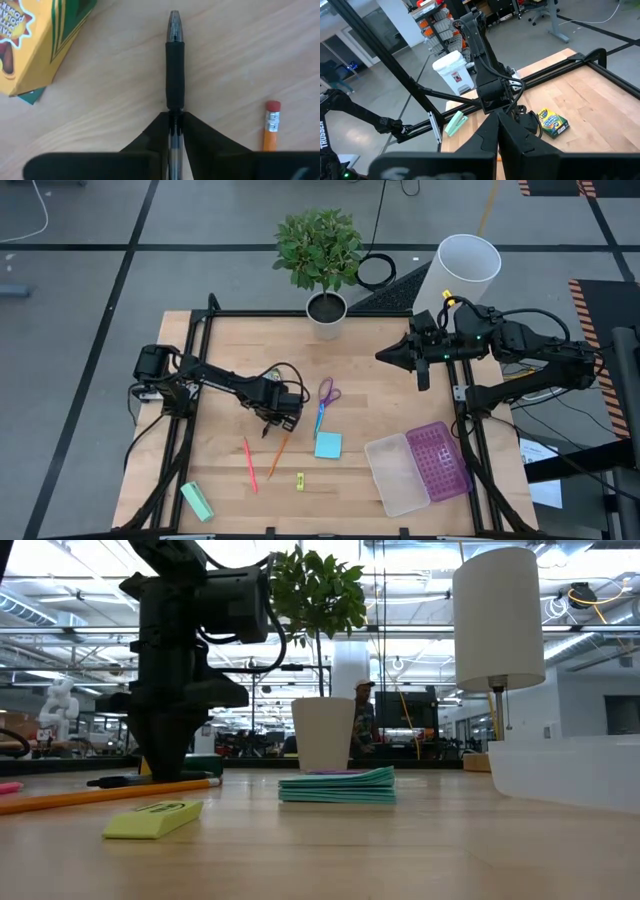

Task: Pack school essentials
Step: Put the black pen into the purple supply box

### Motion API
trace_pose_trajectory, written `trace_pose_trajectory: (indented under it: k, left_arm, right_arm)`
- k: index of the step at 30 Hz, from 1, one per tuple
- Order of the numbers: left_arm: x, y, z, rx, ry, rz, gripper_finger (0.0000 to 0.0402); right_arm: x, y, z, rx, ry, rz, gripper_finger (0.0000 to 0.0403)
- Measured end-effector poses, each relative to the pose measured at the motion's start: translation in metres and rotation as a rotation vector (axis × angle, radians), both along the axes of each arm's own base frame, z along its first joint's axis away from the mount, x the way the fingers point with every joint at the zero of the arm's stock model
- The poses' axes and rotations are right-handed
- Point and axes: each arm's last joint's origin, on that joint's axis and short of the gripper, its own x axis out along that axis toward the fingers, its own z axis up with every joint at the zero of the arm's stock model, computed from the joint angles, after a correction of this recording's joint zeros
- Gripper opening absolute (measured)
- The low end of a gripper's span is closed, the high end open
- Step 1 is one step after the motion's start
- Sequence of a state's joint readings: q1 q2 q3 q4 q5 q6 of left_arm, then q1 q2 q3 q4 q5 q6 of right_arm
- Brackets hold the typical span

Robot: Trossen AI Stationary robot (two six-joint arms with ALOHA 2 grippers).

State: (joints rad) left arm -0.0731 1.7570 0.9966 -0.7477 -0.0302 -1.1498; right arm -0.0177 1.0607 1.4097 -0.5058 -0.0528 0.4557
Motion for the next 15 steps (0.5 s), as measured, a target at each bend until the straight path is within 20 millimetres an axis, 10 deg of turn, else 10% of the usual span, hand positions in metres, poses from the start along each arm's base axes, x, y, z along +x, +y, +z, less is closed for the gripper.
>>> trace_pose_trajectory:
  k: [15]
  left_arm:
    - [0.0006,-0.0004,0.0027,-0.019,-0.003,-0.032,0.0041]
  right_arm:
    - [0.0000,0.0000,0.0000,0.001,0.000,0.000,0.0000]
